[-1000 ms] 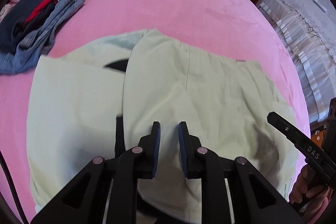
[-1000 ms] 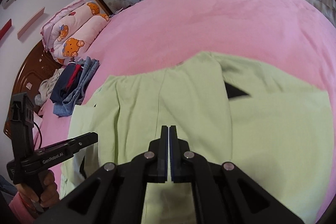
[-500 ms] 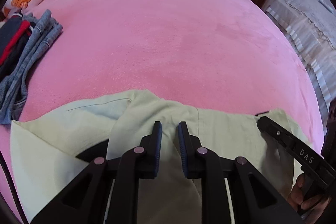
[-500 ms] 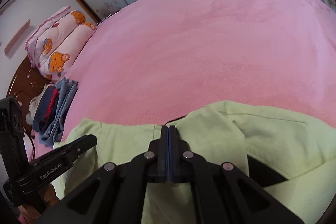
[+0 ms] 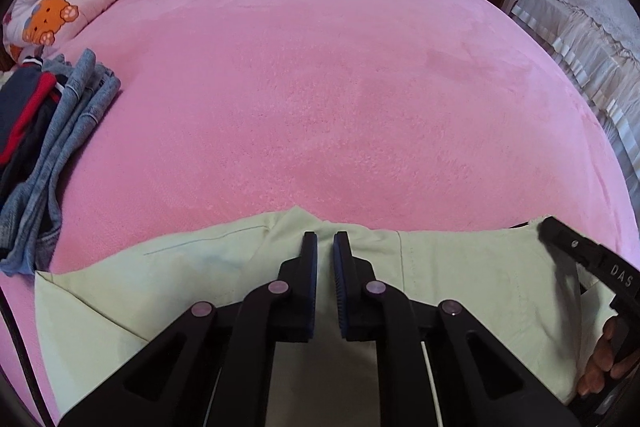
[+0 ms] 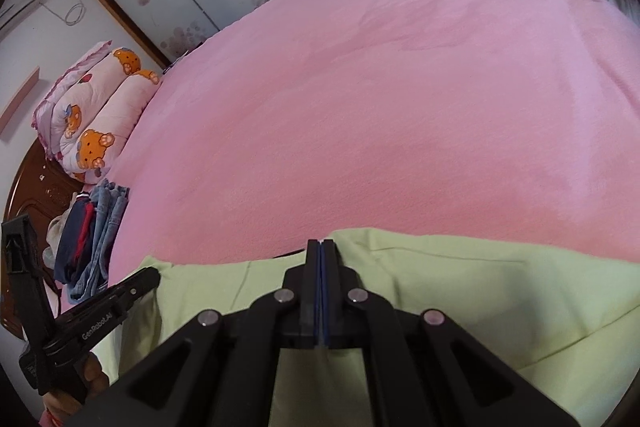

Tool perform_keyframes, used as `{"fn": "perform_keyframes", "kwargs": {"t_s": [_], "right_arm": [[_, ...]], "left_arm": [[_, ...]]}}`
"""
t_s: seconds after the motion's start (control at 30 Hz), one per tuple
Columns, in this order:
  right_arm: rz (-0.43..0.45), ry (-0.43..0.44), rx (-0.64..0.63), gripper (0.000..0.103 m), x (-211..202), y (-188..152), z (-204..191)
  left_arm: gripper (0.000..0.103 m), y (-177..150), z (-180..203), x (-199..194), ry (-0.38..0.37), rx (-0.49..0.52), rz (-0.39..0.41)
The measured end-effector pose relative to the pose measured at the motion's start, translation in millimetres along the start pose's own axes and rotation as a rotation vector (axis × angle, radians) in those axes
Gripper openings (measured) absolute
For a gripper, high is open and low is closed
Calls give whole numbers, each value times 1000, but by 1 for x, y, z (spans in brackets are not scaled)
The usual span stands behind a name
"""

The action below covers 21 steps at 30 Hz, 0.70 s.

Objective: Fold large clothes

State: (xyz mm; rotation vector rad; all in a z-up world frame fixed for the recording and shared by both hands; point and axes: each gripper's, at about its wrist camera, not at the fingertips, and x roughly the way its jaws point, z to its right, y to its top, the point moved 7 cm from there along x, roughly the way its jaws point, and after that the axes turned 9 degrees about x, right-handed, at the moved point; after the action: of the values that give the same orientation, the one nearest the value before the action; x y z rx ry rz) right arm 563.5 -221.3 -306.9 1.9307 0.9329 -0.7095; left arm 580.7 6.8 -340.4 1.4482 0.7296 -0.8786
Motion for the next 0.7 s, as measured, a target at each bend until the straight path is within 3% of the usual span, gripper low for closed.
{"fn": "perform_keyframes", "kwargs": {"t_s": [0.13,0.23,0.43,0.57,0.7], "right_arm": [[-15,14,-24,0,-5,1,3],[2,-84,-78,0,-12,0,12],[4,-186,-46,0,-33,6,52],[21,-257,-48,0,-52,6,80],[64,-301,25,0,-75,3,107]], "left_arm": [[8,-3,-2,-10,1,-21,18],[8,-8,-12,-15,-3,-61,36],[8,-19,-37,-19,68,-42,14],[8,-19,-56,-22,157,-19,17],[8,-27,-80,-44,134,-137,70]]}}
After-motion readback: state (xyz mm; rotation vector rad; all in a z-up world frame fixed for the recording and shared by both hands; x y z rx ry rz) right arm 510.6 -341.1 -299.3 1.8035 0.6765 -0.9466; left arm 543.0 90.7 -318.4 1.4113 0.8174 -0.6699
